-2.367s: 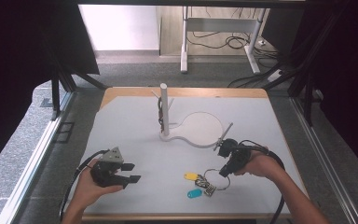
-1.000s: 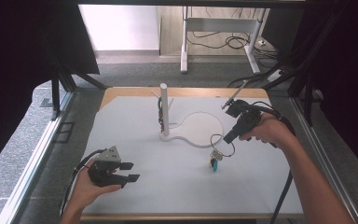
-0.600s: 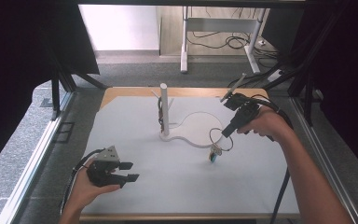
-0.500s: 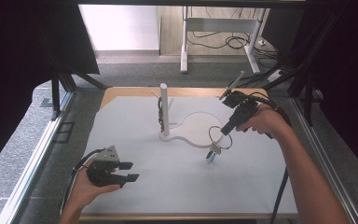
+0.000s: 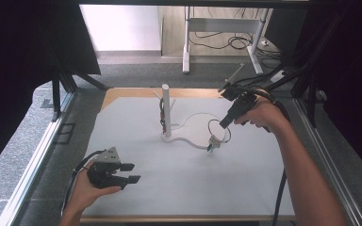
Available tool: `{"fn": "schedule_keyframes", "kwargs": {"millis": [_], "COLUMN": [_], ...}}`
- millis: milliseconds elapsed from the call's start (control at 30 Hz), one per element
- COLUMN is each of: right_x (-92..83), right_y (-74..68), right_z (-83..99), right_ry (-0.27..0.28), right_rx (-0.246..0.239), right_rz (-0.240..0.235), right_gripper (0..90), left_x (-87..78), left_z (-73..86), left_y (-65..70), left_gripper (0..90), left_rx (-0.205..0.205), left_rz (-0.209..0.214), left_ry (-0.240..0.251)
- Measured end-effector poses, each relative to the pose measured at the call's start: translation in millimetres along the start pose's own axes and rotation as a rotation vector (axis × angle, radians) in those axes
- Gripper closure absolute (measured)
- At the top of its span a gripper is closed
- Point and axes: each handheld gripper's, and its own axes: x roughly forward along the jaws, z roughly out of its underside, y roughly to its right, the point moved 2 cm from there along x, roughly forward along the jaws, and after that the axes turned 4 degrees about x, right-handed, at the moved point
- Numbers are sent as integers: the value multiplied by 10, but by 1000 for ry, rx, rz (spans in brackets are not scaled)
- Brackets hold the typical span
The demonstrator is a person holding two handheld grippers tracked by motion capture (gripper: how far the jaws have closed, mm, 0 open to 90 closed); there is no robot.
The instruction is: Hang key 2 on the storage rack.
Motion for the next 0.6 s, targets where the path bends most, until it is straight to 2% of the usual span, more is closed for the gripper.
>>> {"fn": "schedule_keyframes", "kwargs": {"millis": [300, 600], "right_x": [2, -41], "right_y": [2, -31], "right_z": [-171, -346], "right_ry": [-2, 20], "right_rx": [6, 5], "right_rz": [2, 8], "right_gripper": [880, 879], "left_x": [-16, -9], "left_z": [-3, -10], "left_y": [2, 16], "left_gripper": [480, 480], "left_rx": [-1, 4], "left_rz": [2, 6], "left_ry": [7, 10]}}
